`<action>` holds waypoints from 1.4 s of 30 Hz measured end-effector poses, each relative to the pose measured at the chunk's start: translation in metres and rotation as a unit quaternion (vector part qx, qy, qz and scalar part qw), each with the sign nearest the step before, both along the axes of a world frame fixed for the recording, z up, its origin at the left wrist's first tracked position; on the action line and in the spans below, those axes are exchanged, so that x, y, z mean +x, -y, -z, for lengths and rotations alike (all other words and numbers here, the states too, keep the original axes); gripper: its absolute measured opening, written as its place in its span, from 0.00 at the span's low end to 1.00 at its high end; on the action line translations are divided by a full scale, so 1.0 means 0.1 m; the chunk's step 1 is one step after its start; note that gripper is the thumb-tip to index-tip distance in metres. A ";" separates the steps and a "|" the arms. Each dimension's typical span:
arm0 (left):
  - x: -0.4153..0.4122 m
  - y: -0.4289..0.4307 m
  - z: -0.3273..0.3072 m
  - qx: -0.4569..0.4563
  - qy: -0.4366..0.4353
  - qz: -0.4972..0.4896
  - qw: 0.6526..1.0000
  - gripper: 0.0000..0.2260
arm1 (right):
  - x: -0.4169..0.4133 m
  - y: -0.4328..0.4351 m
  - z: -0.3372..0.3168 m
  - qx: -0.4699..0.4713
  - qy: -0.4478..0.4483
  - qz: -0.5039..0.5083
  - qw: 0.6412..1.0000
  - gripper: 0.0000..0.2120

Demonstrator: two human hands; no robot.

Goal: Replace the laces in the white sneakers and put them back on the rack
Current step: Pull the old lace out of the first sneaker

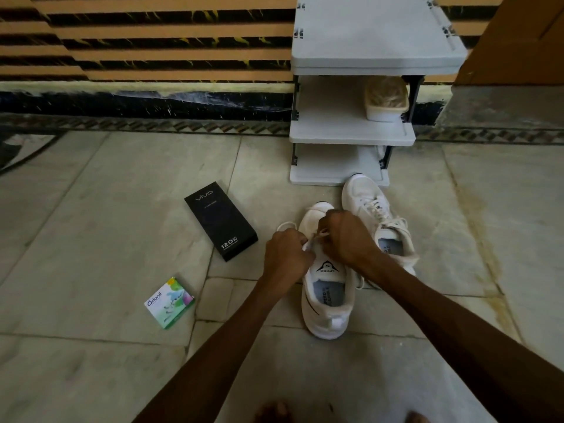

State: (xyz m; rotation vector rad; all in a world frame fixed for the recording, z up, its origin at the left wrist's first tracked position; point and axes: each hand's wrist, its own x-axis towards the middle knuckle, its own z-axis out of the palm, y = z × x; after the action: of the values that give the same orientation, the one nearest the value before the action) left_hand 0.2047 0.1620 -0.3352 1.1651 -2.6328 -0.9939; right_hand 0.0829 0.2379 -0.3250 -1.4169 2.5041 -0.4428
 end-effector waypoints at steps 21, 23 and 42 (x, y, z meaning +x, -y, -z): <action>-0.01 0.02 0.04 0.025 0.012 -0.012 1.000 0.04 | 0.08 0.00 -0.22 0.098 -0.083 -0.013 0.992 0.12; 0.01 0.02 0.04 0.023 0.014 -0.012 1.000 0.05 | 0.01 0.02 -0.27 0.041 -0.035 0.005 0.999 0.09; -0.10 -0.07 0.00 -0.032 0.042 0.108 0.993 0.23 | -0.10 -0.24 -0.22 0.020 0.026 0.098 0.995 0.18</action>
State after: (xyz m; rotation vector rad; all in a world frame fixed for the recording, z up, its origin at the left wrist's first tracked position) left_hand 0.1948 0.1692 -0.3356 0.9448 -2.8826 -0.9009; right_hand 0.0733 0.2622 -0.3030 -1.1363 2.6052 -0.4563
